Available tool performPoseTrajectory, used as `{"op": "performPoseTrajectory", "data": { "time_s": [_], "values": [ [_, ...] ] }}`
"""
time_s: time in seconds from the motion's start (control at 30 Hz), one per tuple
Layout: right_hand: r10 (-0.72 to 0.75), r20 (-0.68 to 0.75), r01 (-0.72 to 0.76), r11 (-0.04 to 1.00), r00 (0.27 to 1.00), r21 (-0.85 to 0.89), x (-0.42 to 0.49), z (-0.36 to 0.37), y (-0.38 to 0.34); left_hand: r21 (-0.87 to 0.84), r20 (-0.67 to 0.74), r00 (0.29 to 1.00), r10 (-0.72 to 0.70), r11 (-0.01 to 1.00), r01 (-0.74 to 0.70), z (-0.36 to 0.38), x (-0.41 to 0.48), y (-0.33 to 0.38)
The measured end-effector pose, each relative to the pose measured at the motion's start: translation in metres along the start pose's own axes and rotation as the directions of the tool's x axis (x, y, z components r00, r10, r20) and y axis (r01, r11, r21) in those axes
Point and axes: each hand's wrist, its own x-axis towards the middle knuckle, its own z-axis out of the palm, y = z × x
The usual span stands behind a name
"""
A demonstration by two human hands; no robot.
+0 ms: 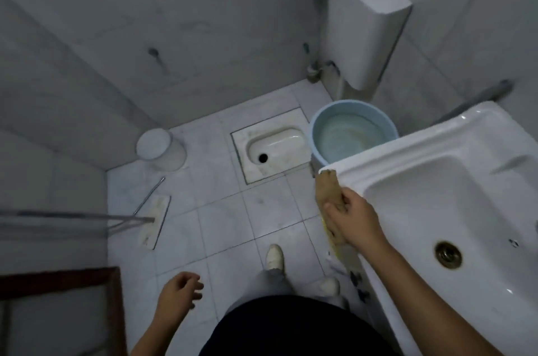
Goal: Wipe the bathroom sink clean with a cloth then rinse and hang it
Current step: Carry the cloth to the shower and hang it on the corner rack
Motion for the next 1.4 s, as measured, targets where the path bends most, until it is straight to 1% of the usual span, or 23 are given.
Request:
{"op": "performPoseTrajectory", "data": {
  "time_s": [0.07,0.17,0.23,0.3,0.37,0.43,0.5,0.6,0.73,0.83,0.93,1.1,1.23,1.3,1.4],
  "values": [
    [-0.096,0.117,0.107,0.990,0.989,-0.093,0.003,0.024,-0.029,-0.121,-0.065,0.990,-0.126,0.986,0.118,-0.027,-0.009,-0.045],
    [-0.172,0.262,0.219,0.962,0.950,-0.163,0.000,0.059,-0.063,-0.264,-0.133,0.959,-0.249,0.942,0.208,-0.055,-0.023,-0.103],
    [-0.212,0.308,0.288,0.931,0.927,-0.226,-0.001,0.082,-0.074,-0.340,-0.141,0.936,-0.324,0.903,0.261,-0.065,-0.027,-0.136],
    [-0.219,0.359,0.336,0.892,0.907,-0.303,-0.001,0.105,-0.082,-0.389,-0.128,0.918,-0.376,0.870,0.302,-0.072,-0.027,-0.162],
    [-0.200,0.381,0.346,0.865,0.903,-0.365,-0.002,0.126,-0.085,-0.422,-0.102,0.907,-0.409,0.843,0.332,-0.081,-0.020,-0.179],
    [-0.178,0.374,0.336,0.845,0.910,-0.416,-0.007,0.144,-0.088,-0.432,-0.069,0.901,-0.428,0.827,0.360,-0.091,-0.008,-0.188],
    [-0.145,0.355,0.304,0.842,0.924,-0.446,-0.011,0.162,-0.088,-0.435,-0.038,0.909,-0.415,0.826,0.359,-0.102,0.008,-0.190],
    [-0.078,0.319,0.232,0.846,0.945,-0.479,-0.016,0.183,-0.083,-0.414,-0.004,0.937,-0.348,0.854,0.316,-0.120,0.038,-0.176],
    [-0.024,0.266,0.164,0.839,0.964,-0.518,-0.022,0.198,-0.079,-0.422,0.006,0.976,-0.219,0.884,0.201,-0.145,0.073,-0.128],
    [0.016,0.262,0.137,0.819,0.965,-0.557,-0.013,0.207,-0.080,-0.438,-0.002,0.992,-0.128,0.892,0.114,-0.163,0.100,-0.089],
    [0.046,0.279,0.135,0.790,0.959,-0.597,0.010,0.217,-0.086,-0.458,-0.012,0.995,-0.095,0.885,0.079,-0.179,0.123,-0.064],
    [0.036,0.386,0.235,0.740,0.922,-0.630,0.077,0.257,-0.119,-0.470,-0.057,0.985,-0.161,0.875,0.116,-0.205,0.159,-0.056],
    [0.027,0.486,0.321,0.719,0.873,-0.617,0.140,0.308,-0.169,-0.499,-0.081,0.948,-0.308,0.836,0.229,-0.227,0.171,-0.078],
    [-0.006,0.561,0.399,0.709,0.828,-0.581,0.164,0.339,-0.204,-0.527,-0.095,0.911,-0.400,0.797,0.295,-0.237,0.173,-0.089],
    [-0.058,0.677,0.528,0.676,0.734,-0.515,0.195,0.386,-0.263,-0.606,-0.110,0.855,-0.507,0.716,0.346,-0.248,0.179,-0.101]
  ]
}}
